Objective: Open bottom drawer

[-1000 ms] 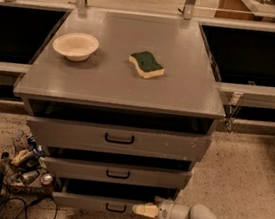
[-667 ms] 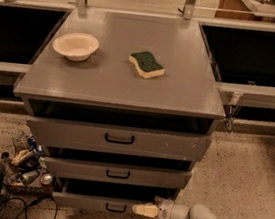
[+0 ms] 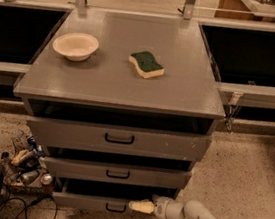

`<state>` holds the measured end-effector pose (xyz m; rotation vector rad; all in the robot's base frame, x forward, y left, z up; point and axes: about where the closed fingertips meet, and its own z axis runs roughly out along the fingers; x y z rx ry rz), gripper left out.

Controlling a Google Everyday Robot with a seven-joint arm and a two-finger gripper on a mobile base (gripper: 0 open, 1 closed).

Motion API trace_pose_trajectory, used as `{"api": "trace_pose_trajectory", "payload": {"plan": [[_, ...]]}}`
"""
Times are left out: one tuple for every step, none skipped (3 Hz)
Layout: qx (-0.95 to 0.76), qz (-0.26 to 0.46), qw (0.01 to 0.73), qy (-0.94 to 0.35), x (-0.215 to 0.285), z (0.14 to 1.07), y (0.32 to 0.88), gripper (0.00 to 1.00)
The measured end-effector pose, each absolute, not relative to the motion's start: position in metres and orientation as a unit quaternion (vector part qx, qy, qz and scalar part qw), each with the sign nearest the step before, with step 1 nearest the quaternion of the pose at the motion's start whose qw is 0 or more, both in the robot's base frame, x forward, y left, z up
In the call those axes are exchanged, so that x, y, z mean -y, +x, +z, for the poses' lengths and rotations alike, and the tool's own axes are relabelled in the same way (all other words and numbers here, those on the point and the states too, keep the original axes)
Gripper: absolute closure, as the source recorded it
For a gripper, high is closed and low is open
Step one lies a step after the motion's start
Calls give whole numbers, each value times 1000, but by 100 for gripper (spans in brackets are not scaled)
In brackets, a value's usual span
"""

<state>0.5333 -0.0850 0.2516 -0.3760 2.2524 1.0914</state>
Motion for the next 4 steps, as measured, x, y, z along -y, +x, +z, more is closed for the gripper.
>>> {"api": "trace_pose_trajectory", "payload": {"plan": [[-849, 411, 301, -142, 85, 252, 533, 0], [-849, 398, 313, -153, 85, 258, 537, 0], [-863, 356, 302, -195, 80, 250, 537, 0], [-863, 356, 302, -195, 80, 250, 537, 0]]}}
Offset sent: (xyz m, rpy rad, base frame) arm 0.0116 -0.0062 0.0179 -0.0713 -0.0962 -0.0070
